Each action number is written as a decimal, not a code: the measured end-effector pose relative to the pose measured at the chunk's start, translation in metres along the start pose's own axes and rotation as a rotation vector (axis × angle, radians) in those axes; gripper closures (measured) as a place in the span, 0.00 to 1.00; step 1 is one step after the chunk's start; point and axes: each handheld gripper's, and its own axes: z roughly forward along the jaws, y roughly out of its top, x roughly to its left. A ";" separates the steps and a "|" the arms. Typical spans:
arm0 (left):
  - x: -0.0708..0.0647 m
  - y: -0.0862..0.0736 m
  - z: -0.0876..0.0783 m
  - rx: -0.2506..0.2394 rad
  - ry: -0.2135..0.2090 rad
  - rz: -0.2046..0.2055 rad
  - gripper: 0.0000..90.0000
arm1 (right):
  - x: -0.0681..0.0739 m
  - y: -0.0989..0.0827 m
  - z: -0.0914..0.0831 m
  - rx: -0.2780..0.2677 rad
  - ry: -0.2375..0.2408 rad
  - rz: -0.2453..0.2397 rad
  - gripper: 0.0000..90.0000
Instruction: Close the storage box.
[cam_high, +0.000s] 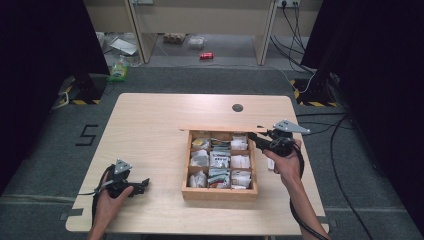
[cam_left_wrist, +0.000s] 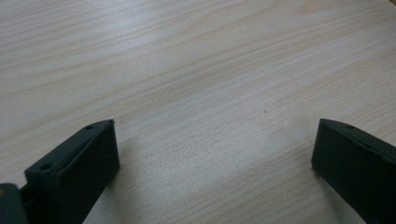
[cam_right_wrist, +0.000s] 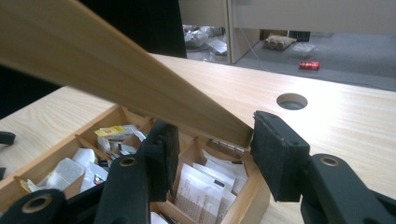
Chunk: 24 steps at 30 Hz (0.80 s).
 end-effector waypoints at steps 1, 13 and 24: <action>0.000 0.000 0.000 0.000 0.000 0.000 0.00 | 0.000 0.000 -0.001 -0.006 0.001 -0.001 0.58; 0.000 0.000 0.000 -0.001 0.000 -0.001 0.00 | 0.008 -0.005 -0.010 -0.005 0.004 0.010 0.57; 0.000 0.000 0.000 0.000 0.000 0.000 0.00 | 0.010 -0.012 -0.016 0.024 0.014 0.022 0.55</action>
